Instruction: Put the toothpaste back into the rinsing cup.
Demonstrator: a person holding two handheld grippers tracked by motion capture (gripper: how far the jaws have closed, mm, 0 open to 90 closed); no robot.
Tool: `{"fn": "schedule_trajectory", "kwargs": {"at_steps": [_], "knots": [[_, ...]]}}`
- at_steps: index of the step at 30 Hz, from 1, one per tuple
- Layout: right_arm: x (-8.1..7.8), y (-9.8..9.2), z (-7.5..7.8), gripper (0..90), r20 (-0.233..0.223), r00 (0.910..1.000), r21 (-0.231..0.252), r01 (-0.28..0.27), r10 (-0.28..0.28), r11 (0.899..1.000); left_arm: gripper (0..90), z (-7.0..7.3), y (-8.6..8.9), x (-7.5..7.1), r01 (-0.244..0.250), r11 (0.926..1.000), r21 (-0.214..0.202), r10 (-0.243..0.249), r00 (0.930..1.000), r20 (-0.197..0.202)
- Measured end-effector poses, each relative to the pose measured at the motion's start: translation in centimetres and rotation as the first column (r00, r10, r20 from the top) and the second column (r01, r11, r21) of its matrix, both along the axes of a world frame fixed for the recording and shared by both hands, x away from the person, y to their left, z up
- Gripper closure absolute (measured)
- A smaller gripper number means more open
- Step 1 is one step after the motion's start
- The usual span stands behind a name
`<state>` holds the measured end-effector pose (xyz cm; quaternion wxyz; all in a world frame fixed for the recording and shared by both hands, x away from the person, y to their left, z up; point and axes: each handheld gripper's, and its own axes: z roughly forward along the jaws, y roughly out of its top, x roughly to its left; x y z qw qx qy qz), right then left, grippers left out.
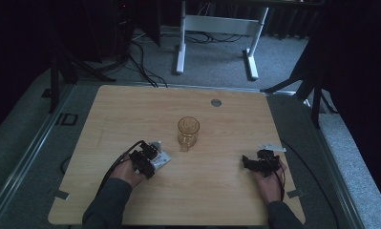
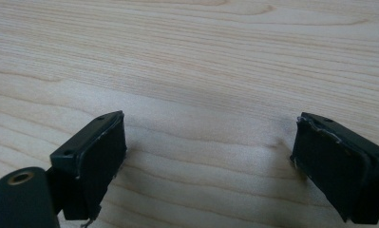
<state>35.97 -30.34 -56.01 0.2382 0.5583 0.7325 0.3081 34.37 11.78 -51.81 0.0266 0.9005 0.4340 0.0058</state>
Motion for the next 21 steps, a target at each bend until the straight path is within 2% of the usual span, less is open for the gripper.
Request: {"fn": "schedule_trajectory", "kwargs": {"at_steps": [6, 12, 19, 21], "knots": [[0.0, 0.0, 0.0, 10.7, 0.0, 1.0, 0.0, 0.0, 0.0, 1.0, 60.1, 0.0, -0.1, 0.1, 0.012, 0.9999, 0.004, -0.012, 0.9999, -0.003], [0.0, 0.0, 0.0, 10.7, 0.0, 1.0, 0.0, 0.0, 0.0, 1.0, 64.9, 0.2, 0.1, -0.1, 0.018, 0.9998, 0.003, -0.018, 0.9998, 0.007], [0.0, 0.0, 0.0, 10.7, 0.0, 1.0, 0.0, 0.0, 0.0, 1.0, 70.3, 0.4, 0.9, 0.0, 0.006, 0.9986, -0.052, -0.006, 1.0, 0.004], [0.0, 0.0, 0.0, 10.7, 0.0, 1.0, 0.001, 0.0, 0.0, 1.0, 71.4, 0.5, 1.0, -0.1, 0.002, 0.9984, -0.056, -0.001, 1.0, 0.007]]}}
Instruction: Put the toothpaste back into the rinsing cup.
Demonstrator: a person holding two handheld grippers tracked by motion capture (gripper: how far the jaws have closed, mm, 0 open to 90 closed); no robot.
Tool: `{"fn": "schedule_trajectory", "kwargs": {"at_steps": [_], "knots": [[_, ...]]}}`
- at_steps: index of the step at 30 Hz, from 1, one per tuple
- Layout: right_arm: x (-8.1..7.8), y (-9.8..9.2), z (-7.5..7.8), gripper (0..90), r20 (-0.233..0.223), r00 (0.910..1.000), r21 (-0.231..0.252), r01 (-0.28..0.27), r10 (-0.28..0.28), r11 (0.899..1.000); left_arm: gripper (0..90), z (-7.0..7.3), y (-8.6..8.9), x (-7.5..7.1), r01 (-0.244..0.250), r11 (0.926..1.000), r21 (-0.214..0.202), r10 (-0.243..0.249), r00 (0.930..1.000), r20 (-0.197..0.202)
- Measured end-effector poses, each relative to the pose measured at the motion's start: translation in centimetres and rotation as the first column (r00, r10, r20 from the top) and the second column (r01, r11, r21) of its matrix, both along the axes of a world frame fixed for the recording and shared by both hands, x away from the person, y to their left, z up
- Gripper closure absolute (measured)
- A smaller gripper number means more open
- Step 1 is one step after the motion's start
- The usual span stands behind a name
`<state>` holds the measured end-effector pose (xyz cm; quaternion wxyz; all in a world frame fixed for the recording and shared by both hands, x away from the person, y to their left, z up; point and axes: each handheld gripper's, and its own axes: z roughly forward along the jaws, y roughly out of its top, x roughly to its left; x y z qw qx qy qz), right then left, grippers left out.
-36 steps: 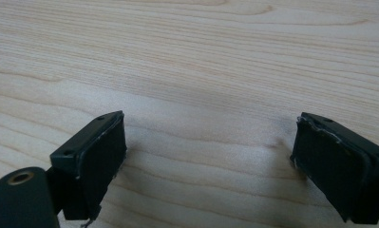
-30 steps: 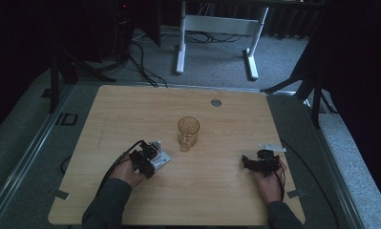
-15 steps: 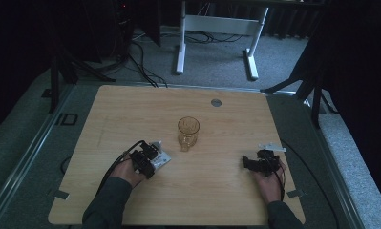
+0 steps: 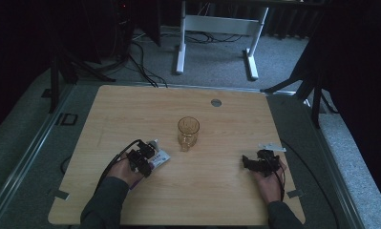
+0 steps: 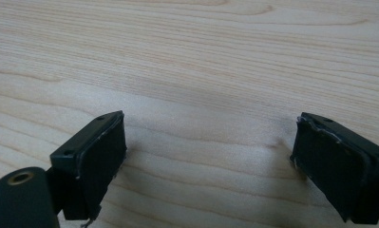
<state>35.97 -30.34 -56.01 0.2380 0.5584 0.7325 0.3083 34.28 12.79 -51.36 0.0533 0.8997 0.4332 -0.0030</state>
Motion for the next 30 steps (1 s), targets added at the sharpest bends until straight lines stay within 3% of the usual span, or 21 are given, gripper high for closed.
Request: {"fn": "schedule_trajectory", "kwargs": {"at_steps": [15, 25, 30], "knots": [[0.0, 0.0, 0.0, 10.7, 0.0, 1.0, 0.0, 0.0, 0.0, 1.0, 72.7, 1.2, 1.1, -0.1, -0.044, 0.9984, -0.036, 0.045, 0.9981, 0.042], [0.0, 0.0, 0.0, 10.7, 0.0, 1.0, -0.001, -0.001, 0.001, 1.0, 73.0, 2.9, 2.1, 0.0, -0.085, 0.9917, -0.096, 0.094, 0.9914, 0.091], [0.0, 0.0, 0.0, 10.7, 0.001, 1.0, -0.001, -0.001, 0.001, 1.0, 73.0, 3.5, 2.5, 0.0, -0.11, 0.9847, -0.135, 0.127, 0.9843, 0.123]]}}
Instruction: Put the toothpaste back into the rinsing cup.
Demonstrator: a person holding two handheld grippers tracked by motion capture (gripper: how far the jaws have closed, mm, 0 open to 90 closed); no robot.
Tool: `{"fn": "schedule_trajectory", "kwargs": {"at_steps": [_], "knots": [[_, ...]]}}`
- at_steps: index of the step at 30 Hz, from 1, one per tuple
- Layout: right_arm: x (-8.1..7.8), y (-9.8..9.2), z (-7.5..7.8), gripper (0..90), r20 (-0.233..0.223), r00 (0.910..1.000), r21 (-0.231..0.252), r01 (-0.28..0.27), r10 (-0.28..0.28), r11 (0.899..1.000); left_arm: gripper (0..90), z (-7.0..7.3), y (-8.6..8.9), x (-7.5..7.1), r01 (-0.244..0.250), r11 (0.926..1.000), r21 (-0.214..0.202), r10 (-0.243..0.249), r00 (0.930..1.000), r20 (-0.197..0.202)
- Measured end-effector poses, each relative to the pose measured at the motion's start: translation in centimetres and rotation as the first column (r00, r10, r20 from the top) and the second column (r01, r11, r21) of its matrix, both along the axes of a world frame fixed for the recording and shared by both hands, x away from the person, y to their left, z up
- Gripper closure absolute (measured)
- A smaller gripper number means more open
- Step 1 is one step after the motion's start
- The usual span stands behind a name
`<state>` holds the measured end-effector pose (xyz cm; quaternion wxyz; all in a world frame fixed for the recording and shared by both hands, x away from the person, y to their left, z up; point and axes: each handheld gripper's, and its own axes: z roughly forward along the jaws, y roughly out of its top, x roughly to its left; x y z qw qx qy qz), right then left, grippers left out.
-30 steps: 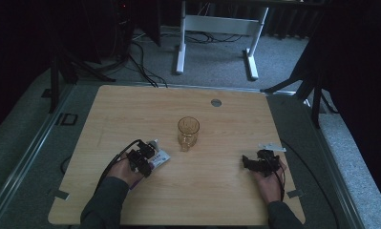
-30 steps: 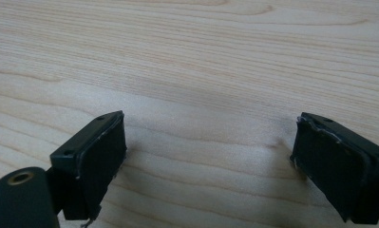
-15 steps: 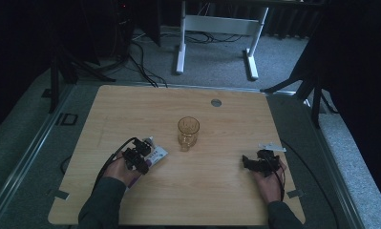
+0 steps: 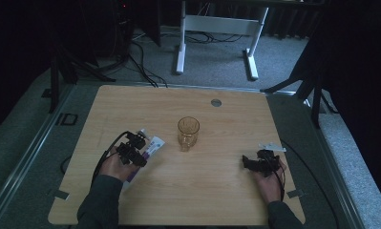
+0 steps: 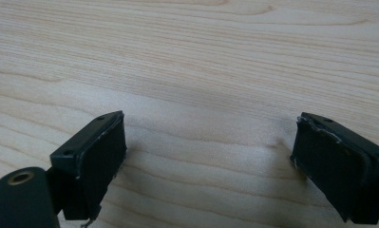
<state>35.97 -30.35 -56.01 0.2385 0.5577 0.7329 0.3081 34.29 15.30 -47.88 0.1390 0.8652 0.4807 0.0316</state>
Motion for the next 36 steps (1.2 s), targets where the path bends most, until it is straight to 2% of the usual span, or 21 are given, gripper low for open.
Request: {"fn": "schedule_trajectory", "kwargs": {"at_steps": [8, 17, 21, 28, 36], "knots": [[0.0, 0.0, 0.0, 10.7, 0.0, 1.0, 0.0, 0.0, 0.0, 1.0, 72.9, 0.5, 0.2, 0.1, -0.021, 0.9994, -0.026, 0.022, 0.9992, 0.034], [0.0, 0.0, 0.0, 10.7, 0.0, 1.0, 0.0, 0.0, 0.0, 1.0, 72.9, 1.1, 0.2, 0.4, -0.044, 0.9961, -0.077, 0.049, 0.9964, 0.069], [0.0, 0.0, 0.0, 10.7, -0.001, 1.0, 0.001, 0.0, 0.0, 1.0, 72.9, 1.2, 0.3, 0.4, -0.063, 0.995, -0.077, 0.07, 0.9929, 0.096], [0.0, 0.0, 0.0, 10.7, -0.001, 1.0, 0.001, 0.0, 0.0, 1.0, 72.9, 1.4, 0.6, 0.4, -0.082, 0.9913, -0.103, 0.093, 0.9895, 0.111], [0.0, 0.0, 0.0, 10.7, 0.0, 1.0, 0.0, 0.0, 0.0, 1.0, 72.9, 1.6, 0.9, 0.3, -0.122, 0.9819, -0.145, 0.143, 0.9786, 0.147]]}}
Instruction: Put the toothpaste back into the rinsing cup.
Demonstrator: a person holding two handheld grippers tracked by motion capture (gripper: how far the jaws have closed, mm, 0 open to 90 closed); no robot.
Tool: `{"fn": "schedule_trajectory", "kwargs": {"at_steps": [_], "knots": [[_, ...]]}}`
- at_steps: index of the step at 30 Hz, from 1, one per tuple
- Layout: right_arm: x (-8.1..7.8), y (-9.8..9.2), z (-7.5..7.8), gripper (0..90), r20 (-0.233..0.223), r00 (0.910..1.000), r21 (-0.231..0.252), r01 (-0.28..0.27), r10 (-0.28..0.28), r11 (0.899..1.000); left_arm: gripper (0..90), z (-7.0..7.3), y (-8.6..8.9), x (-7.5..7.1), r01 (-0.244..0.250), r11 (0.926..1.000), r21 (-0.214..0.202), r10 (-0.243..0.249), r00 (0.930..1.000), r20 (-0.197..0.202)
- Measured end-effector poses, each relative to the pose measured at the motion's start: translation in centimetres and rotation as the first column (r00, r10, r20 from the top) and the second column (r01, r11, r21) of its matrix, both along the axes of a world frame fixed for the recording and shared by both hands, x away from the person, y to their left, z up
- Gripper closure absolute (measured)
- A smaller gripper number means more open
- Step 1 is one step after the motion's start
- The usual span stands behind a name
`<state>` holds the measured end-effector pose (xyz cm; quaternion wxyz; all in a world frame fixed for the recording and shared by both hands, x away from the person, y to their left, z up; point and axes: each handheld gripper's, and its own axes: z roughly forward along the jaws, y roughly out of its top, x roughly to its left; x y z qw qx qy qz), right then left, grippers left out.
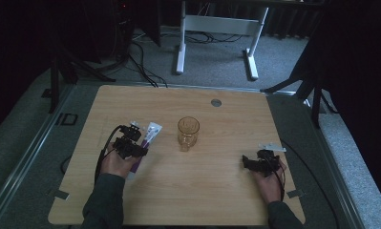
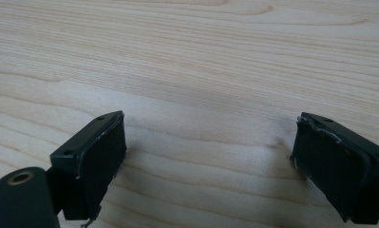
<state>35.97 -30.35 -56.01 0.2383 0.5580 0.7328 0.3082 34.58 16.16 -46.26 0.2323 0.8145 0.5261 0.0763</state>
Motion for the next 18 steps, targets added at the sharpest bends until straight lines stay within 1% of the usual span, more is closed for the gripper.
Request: {"fn": "schedule_trajectory", "kwargs": {"at_steps": [4, 10, 12, 15, 16, 18], "knots": [[0.0, 0.0, 0.0, 10.7, 0.0, 1.0, 0.0, 0.0, 0.0, 1.0, 72.9, 0.2, -0.08, 0.05, -0.002, 1.0, 0.001, 0.002, 0.9999, 0.013], [0.0, 0.0, 0.0, 10.7, 0.0, 1.0, 0.0, 0.0, 0.0, 1.0, 72.9, 0.43, -0.26, 0.21, -0.018, 0.9998, -0.005, 0.018, 0.9991, 0.038], [0.0, 0.0, 0.0, 10.7, 0.0, 1.0, 0.001, 0.0, 0.0, 1.0, 72.9, 0.58, -0.3, 0.27, -0.029, 0.9995, -0.015, 0.03, 0.9982, 0.052], [0.0, 0.0, 0.0, 10.7, 0.0, 1.0, 0.0, 0.0, 0.0, 1.0, 72.9, 0.86, -0.35, 0.35, -0.031, 0.9991, -0.028, 0.033, 0.9973, 0.066], [0.0, 0.0, 0.0, 10.7, 0.0, 1.0, 0.0, 0.0, 0.0, 1.0, 72.8, 0.92, -0.36, 0.41, -0.026, 0.9992, -0.029, 0.028, 0.9977, 0.062], [0.0, 0.0, 0.0, 10.7, 0.0, 1.0, 0.0, 0.0, 0.0, 1.0, 72.8, 1.01, -0.48, 0.44, -0.027, 0.9991, -0.033, 0.029, 0.9972, 0.068]]}}
